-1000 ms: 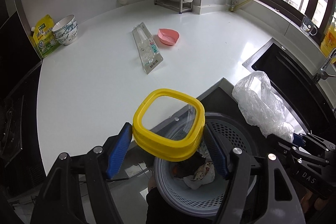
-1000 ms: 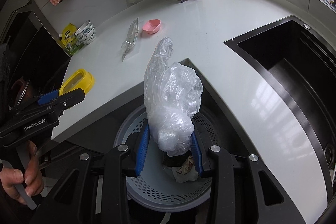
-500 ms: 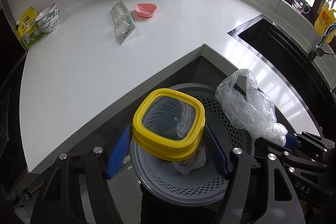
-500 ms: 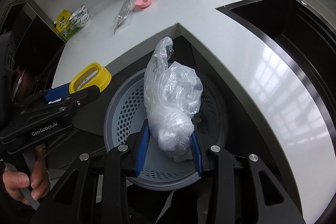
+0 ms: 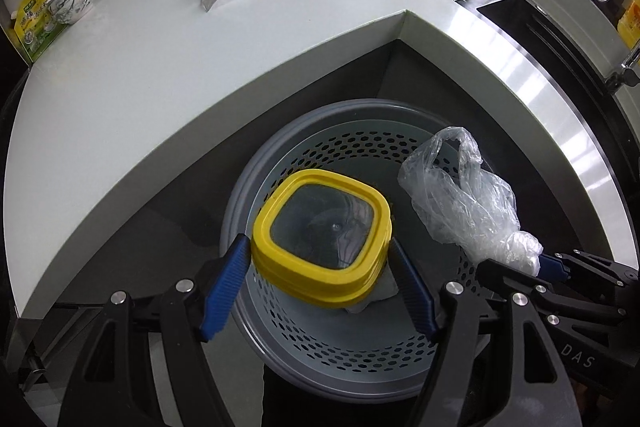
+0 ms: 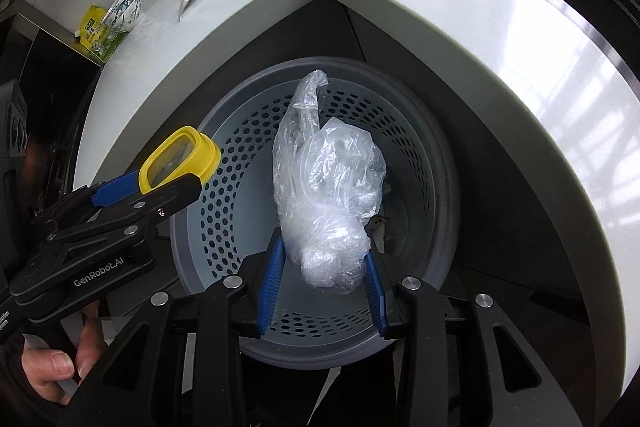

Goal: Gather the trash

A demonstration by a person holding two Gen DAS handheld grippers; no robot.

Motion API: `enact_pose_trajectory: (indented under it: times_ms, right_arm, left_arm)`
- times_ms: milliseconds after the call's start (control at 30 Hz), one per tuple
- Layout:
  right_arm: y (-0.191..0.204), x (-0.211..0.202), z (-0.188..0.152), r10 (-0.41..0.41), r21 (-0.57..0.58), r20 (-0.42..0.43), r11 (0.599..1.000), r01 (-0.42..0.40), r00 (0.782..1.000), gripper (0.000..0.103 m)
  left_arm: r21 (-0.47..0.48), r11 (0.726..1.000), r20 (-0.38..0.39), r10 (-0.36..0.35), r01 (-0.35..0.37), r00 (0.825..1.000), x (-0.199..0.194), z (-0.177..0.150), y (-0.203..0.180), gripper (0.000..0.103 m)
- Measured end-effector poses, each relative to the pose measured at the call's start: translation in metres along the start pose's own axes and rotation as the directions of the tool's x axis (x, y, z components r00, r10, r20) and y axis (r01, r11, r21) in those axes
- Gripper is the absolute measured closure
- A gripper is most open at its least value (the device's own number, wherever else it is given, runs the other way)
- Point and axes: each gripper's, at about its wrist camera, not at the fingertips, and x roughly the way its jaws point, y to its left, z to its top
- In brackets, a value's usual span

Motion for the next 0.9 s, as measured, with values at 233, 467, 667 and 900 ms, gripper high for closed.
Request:
enact_pose_trajectory:
  times_ms: [233,467,667,900]
  right_arm:
    - [-0.003,0.006,0.004,-0.003,0.013,-0.025,1.000,0.003,1.000,0.056]
    - [-0.010,0.004,0.001,-0.017,0.044,-0.017,0.999,0.018,1.000,0.041]
    - [-0.011,0.003,0.002,-0.016,0.038,-0.021,0.999,0.017,1.000,0.041]
    - [-0.009,-0.005,0.006,-0.007,0.030,-0.006,1.000,0.007,1.000,0.041]
  left_arm:
    - [-0.013,1.000,-0.011,0.012,-0.012,1.000,0.002,0.001,0.002,0.032]
    - [-0.041,0.999,-0.016,0.029,-0.029,0.999,0.000,0.003,0.009,0.022]
    - [-0.046,0.998,-0.013,0.044,-0.044,0.999,-0.005,0.007,0.009,0.021]
    - [-0.044,0.997,0.012,0.056,-0.056,0.998,-0.020,0.014,0.008,0.017]
